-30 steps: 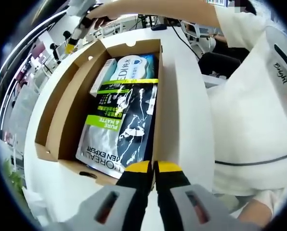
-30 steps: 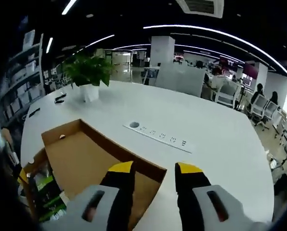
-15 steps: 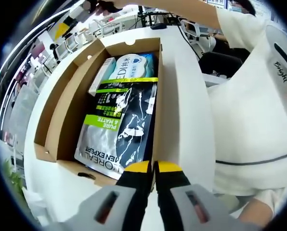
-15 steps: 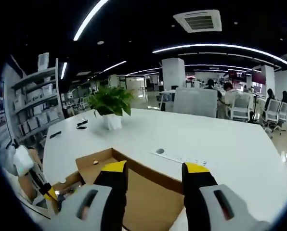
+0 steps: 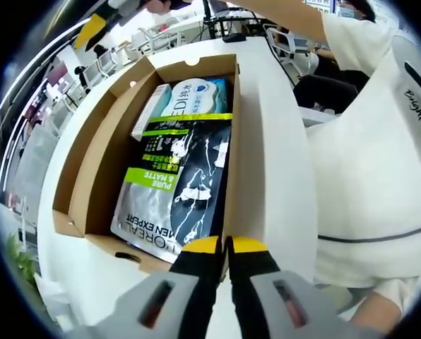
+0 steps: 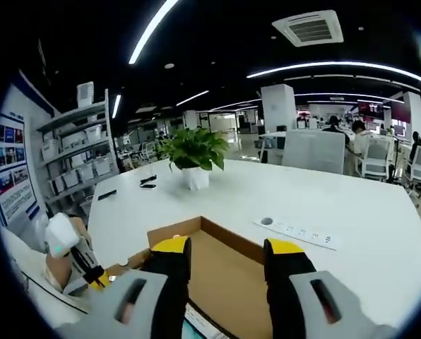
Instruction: Operate the shoe box by opening the lid, removing the specified soft item, and placing it in the target area until the item is outside and the box remains undamaged.
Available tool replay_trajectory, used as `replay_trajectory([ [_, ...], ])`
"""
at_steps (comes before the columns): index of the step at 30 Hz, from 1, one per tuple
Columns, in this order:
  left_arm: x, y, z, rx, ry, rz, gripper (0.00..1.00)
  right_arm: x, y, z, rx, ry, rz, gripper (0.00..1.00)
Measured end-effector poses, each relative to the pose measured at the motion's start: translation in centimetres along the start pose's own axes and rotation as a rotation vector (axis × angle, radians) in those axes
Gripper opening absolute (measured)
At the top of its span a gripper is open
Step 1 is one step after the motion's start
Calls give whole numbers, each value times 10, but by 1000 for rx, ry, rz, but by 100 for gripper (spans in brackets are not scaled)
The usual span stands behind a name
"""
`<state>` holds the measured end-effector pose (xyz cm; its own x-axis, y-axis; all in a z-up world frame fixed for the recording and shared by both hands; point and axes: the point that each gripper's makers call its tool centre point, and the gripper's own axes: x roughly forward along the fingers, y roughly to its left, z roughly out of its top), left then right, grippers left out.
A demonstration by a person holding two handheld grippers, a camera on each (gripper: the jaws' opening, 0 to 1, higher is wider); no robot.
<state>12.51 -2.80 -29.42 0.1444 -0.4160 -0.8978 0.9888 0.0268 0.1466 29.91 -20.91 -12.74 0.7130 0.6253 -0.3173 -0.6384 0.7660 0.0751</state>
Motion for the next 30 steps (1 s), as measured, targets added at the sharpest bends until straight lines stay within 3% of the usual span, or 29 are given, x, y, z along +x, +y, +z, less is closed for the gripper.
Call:
replay_trajectory([
  [7, 0, 1, 0, -11, 7, 7, 4, -1, -3, -1, 30, -9, 12, 45],
  [14, 0, 0, 0, 6, 11, 20, 5, -1, 7, -6, 3, 11, 28, 44],
  [17, 0, 0, 0, 18, 11, 29, 5, -3, 15, -16, -77, 51, 50, 44],
  [19, 0, 0, 0, 21, 14, 29, 5, -6, 11, -18, -118, 65, 10, 43],
  [23, 0, 1, 0, 20, 14, 26, 5, -9, 28, -23, -37, 73, 101, 41],
  [30, -1, 1, 0, 27, 10, 27, 5, -15, 43, -35, -69, 114, 153, 35],
])
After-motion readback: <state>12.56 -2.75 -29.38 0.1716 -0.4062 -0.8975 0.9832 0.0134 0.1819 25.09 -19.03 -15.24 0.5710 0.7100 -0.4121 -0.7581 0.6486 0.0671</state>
